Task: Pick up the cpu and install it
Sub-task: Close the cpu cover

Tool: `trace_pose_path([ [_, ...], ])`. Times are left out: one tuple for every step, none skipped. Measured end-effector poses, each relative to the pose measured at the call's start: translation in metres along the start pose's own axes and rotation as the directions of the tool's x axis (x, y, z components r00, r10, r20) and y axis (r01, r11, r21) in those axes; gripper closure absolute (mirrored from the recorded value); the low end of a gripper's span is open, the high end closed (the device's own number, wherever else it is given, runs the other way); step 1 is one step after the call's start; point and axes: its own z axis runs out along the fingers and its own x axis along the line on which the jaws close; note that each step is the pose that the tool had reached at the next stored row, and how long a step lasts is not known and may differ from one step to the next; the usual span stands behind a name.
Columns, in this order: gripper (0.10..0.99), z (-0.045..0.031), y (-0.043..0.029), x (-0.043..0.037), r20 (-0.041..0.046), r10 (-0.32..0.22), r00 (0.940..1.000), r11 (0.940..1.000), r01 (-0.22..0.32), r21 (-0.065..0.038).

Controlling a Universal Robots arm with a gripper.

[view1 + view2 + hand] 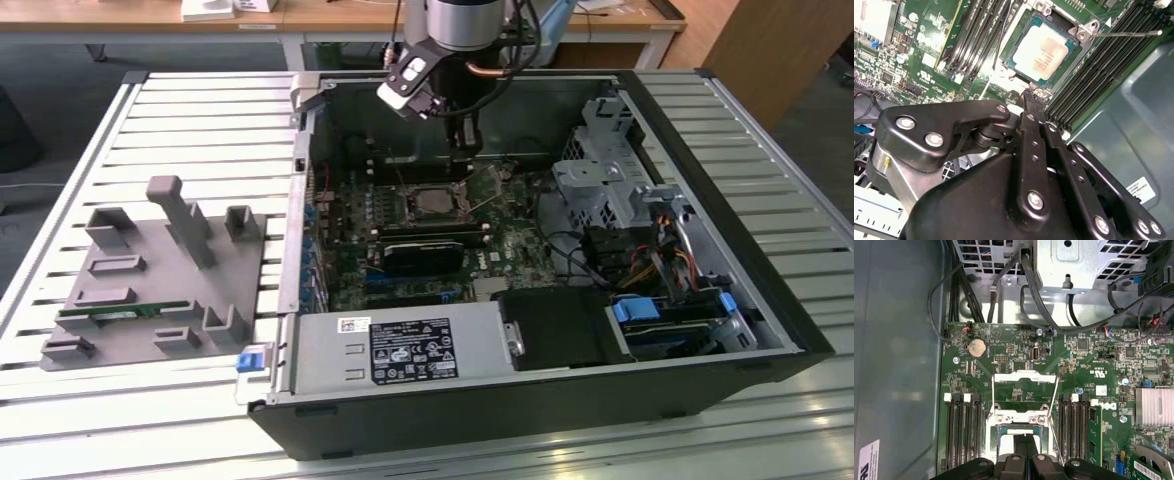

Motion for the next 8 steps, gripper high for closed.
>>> trace_pose_path([
  [0.98,0.0001,0.001,0.0,0.0,0.0,1.0,1.0,0.0,0.0],
  [0.98,0.0001,0.002,0.0,0.0,0.0,1.0,1.0,0.0,0.0],
  [0.98,0.0002,0.003,0.0,0.0,0.0,1.0,1.0,0.0,0.0],
  [0.98,0.0003,0.004,0.0,-0.0001,0.0,1.0,1.0,0.0,0.0],
  [0.98,0.0003,0.005,0.0,0.0,0.0,1.0,1.0,0.0,0.0],
  [0.98,0.0004,0.0059,0.0,0.0,0.0,1.0,1.0,0.0,0.0],
  [0.98,0.0004,0.0068,0.0,0.0,0.0,1.0,1.0,0.0,0.0],
  [0.98,0.0005,0.0079,0.0,0.0,0.0,1.0,1.0,0.0,0.0],
])
